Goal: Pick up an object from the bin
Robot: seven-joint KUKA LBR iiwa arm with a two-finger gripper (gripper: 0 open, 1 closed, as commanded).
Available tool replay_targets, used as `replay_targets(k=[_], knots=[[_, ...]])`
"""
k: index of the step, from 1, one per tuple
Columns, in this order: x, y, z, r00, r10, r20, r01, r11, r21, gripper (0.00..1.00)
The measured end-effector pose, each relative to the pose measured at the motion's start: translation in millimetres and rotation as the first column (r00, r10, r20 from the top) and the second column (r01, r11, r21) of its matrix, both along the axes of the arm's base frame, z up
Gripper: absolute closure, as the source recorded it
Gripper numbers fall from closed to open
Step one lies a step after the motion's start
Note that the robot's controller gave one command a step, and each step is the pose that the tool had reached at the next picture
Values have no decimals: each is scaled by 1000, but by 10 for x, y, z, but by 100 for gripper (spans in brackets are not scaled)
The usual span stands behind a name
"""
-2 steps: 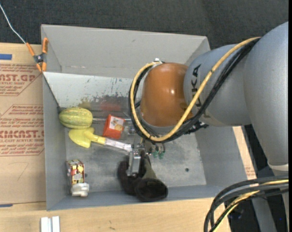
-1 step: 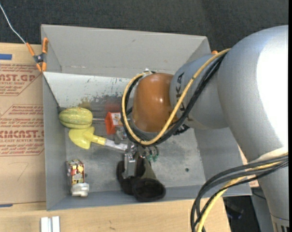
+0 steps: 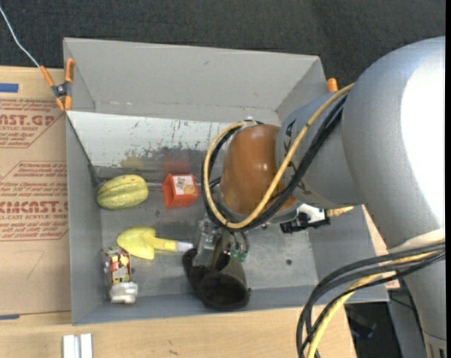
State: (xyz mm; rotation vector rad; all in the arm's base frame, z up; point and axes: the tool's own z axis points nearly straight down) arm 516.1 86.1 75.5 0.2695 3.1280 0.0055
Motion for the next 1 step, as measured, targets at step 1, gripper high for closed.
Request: replay_targets(k=[1], knots=[[0,0,0,1000,0,0,0,1000,0,100]])
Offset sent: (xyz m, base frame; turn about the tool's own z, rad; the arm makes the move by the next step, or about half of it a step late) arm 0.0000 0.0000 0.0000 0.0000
